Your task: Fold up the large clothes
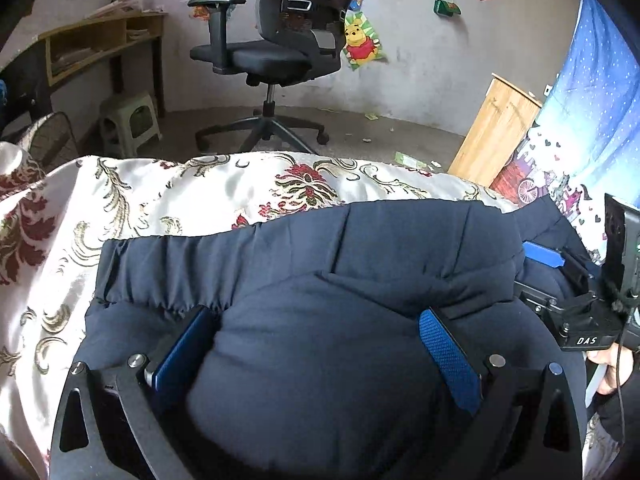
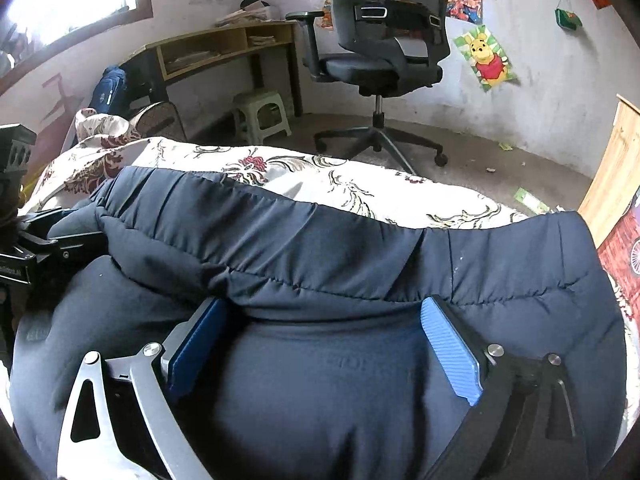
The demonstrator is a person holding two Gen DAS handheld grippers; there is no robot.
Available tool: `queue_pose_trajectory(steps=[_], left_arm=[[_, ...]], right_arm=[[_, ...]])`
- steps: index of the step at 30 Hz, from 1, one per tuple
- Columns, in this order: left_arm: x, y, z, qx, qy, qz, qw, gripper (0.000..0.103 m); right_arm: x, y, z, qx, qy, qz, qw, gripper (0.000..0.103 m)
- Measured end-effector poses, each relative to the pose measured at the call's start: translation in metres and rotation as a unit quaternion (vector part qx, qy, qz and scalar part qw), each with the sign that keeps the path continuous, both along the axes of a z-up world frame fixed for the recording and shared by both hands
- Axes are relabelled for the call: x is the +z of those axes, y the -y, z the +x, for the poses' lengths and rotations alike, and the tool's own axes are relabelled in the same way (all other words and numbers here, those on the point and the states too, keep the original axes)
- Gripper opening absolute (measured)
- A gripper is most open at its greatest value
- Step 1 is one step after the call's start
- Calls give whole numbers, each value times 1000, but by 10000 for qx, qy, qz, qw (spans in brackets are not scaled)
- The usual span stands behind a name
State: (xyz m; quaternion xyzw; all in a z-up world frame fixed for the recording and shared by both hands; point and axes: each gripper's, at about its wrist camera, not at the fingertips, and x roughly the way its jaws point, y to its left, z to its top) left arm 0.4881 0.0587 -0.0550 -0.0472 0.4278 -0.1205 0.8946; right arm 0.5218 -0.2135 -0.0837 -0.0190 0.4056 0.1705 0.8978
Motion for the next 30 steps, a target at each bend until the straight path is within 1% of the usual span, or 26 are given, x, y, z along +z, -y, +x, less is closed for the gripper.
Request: queue_pose_trajectory(steps=[2,10,17,30], left_arm=[[-2,-3,-2,3,12,-107,9999,103],[-3,-3,-13,25,282,-147,9995,103],[-4,0,-17,7,339,-47,9994,103],[-6,-3,-21,15,386,-159,9991,103]], right_arm=[[-4,2,-1,8,54,84,9999,99],[-7,7,-9,-17,289,208,9994,100],[-8,11,-8,16,278,289,9992,102],[-12,14,-12,-6,387,391,9985,102]])
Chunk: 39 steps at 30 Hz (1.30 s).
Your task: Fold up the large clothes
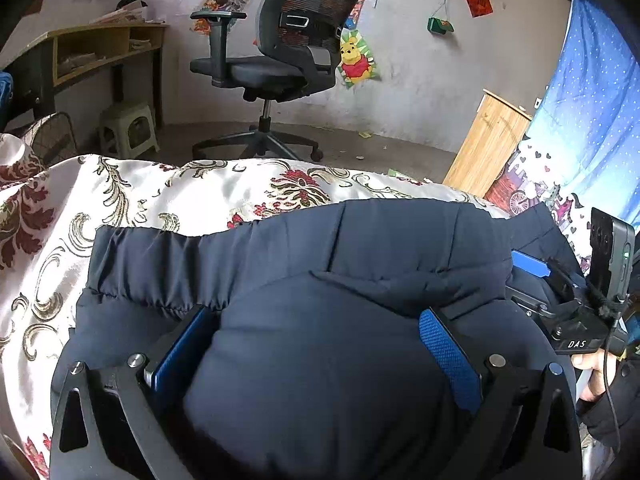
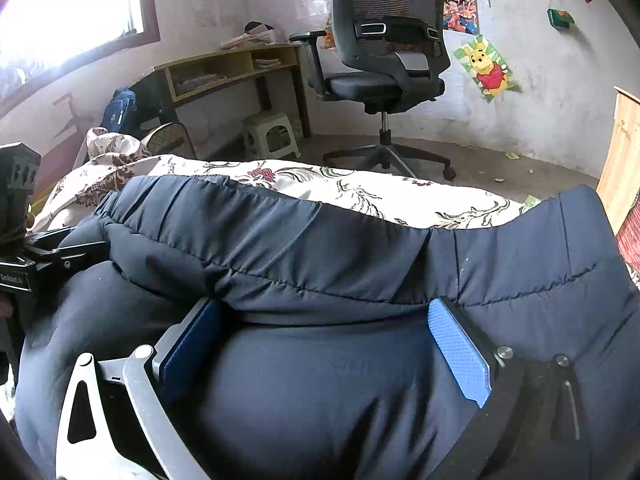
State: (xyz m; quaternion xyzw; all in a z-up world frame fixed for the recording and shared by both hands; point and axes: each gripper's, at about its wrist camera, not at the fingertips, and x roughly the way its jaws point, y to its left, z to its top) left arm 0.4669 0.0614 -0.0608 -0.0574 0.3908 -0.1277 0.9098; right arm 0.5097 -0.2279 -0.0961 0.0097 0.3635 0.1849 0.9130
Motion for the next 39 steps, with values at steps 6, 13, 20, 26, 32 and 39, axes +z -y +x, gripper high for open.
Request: queue_pose_trajectory(steps=[6,13,20,26,32,39], left_arm=[[0,0,0,-1,-1,-6,10000,103],[0,0,-1,1,8,0,10000,103],[0,0,-2,4,10,12,10000,103],[0,1,-2,6,12,9,10000,103],[2,5,-5,41,82,196,9998,103],[23,7,-37,650,624,749,9931,103]], right_arm=[[0,0,0,-3,3,13,10000,102],[2,-1,-2,-24,33,33,10000,102],[4,-1,-2,-53,61,56,10000,102],[5,0,-4,-85,100,64,9999,102],[8,-1,-16,-286,303,-68,9991,102],[22,-1,-45,-793,603,-408,9942,102]])
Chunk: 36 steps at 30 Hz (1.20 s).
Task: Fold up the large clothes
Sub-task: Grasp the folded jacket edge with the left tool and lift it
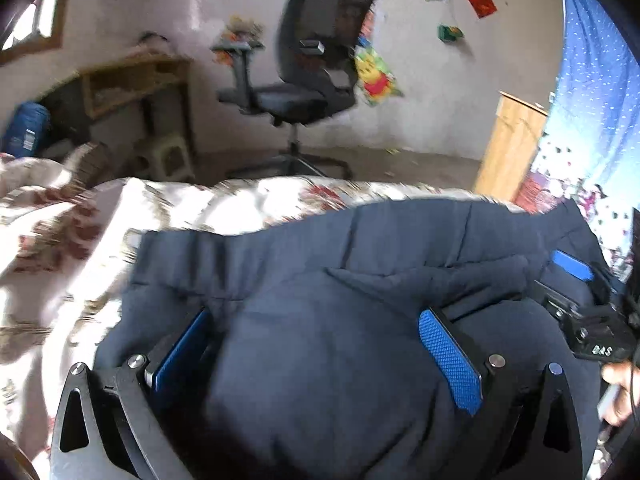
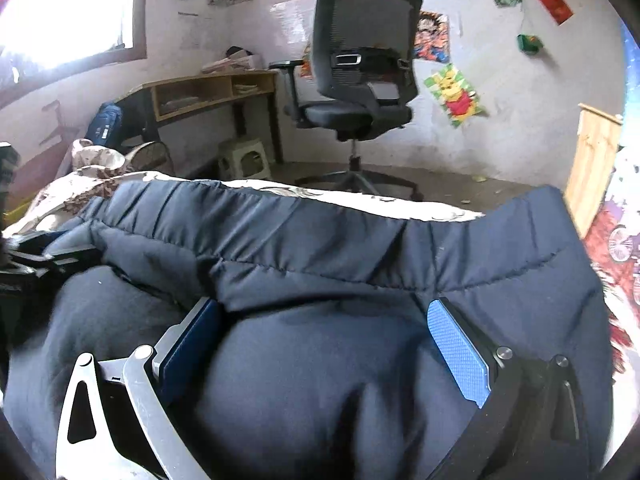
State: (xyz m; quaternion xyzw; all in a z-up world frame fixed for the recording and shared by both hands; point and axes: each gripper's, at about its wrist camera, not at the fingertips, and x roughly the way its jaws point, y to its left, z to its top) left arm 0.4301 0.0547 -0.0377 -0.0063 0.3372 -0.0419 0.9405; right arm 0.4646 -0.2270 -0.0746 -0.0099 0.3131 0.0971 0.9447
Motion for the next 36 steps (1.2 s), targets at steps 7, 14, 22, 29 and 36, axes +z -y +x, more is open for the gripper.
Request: queue_pose_trajectory(steps=[7,14,22,29,36], left_arm=[[33,-46,-40,382,372,-446,9976,103],[31,-95,-68,485,-90,-716,9962,103],[-6,-118,-66,358,-909,-1425,9850,103],[-33,-124,-50,157,-1409,-1709,9750,103],[-57,-134,-32,-257,-1922,-2150,9572,103]], right_arm=[[26,25,-67,-337,310,76,9989,102],[43,68,-102,-676,531,-223,9960,102],[18,157,-78,-1544,-82,1180,9809,102],[-12,193,-57,-1193,-522,2428,9613,102],[-37,163,-39,-542,-1041,2163,9693,102]])
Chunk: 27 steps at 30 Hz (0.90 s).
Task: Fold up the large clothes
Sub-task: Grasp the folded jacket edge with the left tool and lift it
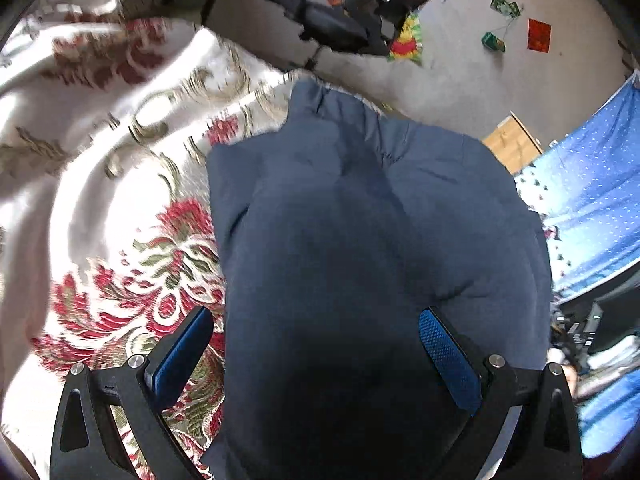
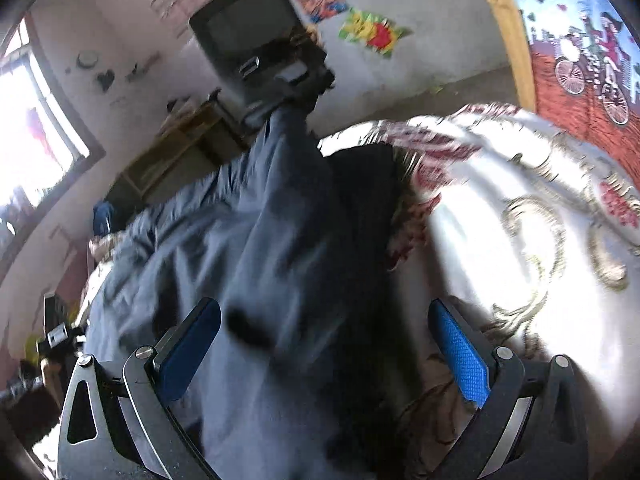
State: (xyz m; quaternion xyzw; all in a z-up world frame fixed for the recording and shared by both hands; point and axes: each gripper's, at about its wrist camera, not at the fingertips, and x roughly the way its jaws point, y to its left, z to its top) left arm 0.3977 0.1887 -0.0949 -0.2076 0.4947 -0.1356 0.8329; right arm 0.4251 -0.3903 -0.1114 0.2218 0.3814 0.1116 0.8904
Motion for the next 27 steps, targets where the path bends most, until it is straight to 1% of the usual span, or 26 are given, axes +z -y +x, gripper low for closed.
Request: queue_pose_trajectory(steps=[4,7,9,14,16,19,24,26,27], left_arm=[[-18,-9,8,-114,-251,-523,9982,103],[-31,-12,12,-195,-405,-850,9954,103],[-35,-14,13,-224,-447,-984,9939,103],[-38,-14,12,-264,-462,-1081,9927,103],[-42,-16,9,-259,-413,-1172,9919,103],[-46,-20,6,-238,-363,-1304,9905,103],[-45,-19,3,-193,-495,-1332,9897,103],[-44,-17,1,-190,-522,-1337,9895,103],[-42,-15,-1,-181,-507,-1332,9896,100]], right_arm=[[-4,-16,0,118,-6,-311,9994,102],[-4,-19,-3,74,45,-310,9995,102],[-3,-19,-4,61,58,-299,9995,102],[-3,-17,-8,33,77,-348,9994,102],[-8,-14,-16,-8,77,-332,9994,102],[-9,-15,-16,-50,41,-258,9996,102],[-10,-16,-16,-33,-7,-124,9999,102],[-10,-18,-17,2,-4,-65,10000,100],[-11,-19,-18,36,-9,-11,10000,97]])
